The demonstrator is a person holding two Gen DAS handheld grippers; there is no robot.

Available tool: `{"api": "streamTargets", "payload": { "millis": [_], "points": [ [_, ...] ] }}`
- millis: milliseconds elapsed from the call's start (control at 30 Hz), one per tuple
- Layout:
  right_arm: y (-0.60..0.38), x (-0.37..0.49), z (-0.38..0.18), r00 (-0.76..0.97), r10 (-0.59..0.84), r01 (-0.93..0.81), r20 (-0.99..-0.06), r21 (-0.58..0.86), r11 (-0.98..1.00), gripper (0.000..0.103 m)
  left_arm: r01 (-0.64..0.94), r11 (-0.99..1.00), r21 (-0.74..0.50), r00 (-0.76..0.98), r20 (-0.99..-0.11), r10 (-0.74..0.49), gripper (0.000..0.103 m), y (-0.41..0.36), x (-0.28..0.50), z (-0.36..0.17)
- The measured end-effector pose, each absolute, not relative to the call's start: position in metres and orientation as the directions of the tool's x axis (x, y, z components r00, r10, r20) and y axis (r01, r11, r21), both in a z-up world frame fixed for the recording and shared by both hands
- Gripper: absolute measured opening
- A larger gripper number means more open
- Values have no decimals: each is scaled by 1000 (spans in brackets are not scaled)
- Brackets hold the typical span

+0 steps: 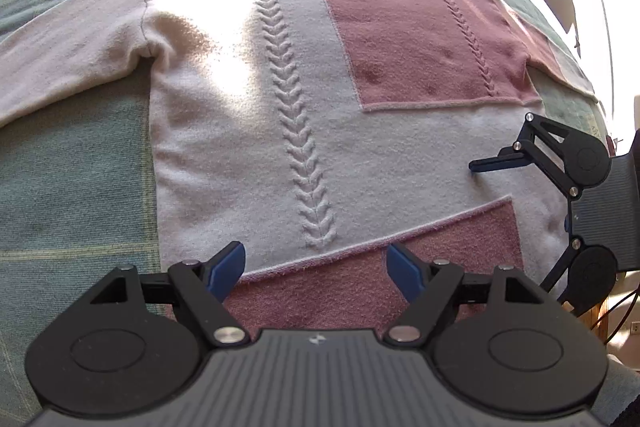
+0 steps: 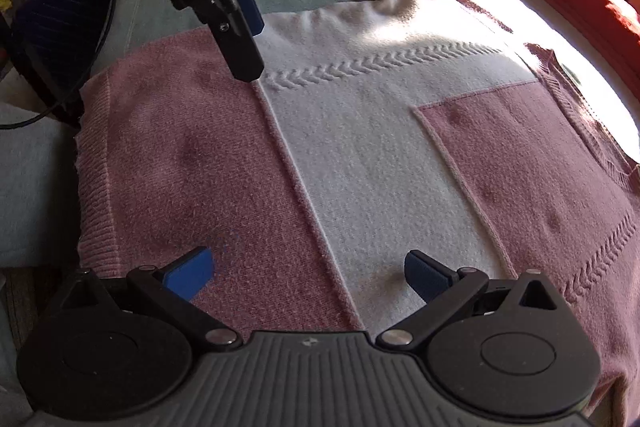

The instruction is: Fold clothes

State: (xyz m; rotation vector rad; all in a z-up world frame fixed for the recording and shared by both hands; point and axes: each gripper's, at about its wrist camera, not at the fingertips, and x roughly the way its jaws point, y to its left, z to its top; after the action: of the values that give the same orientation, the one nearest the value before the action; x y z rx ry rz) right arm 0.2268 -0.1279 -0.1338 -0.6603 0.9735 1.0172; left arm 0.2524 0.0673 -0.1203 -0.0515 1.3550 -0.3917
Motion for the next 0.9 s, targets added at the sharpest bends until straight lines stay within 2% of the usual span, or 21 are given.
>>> {"api": "streamTargets", "payload": {
  "millis": [233,300,567,700,900],
  "points": [
    [-142,200,-132,115,342,-971,-933,-33,235,103,275,930,-243,152,-944,-291,78,66,245,-119],
    [-149,204,-127,107,335,-968,-936,-21,251,103,283,930,-233,176,-941,-289,78,65,248,-116],
    [-142,280,-103,287,367,-821,-885,-30,570,103,299,936,-184,323,-904,-281,78,54,279,-115],
    [-138,319,-112,361,320,-710,-876,-36,703,103,302,939,-165,388,-878,-279,78,52,310,-119],
    [-139,337,-137,328,237,-615,-914,-16,789,103,212,957,-196,375,-888,-265,77,64,332,-141]
  ]
}}
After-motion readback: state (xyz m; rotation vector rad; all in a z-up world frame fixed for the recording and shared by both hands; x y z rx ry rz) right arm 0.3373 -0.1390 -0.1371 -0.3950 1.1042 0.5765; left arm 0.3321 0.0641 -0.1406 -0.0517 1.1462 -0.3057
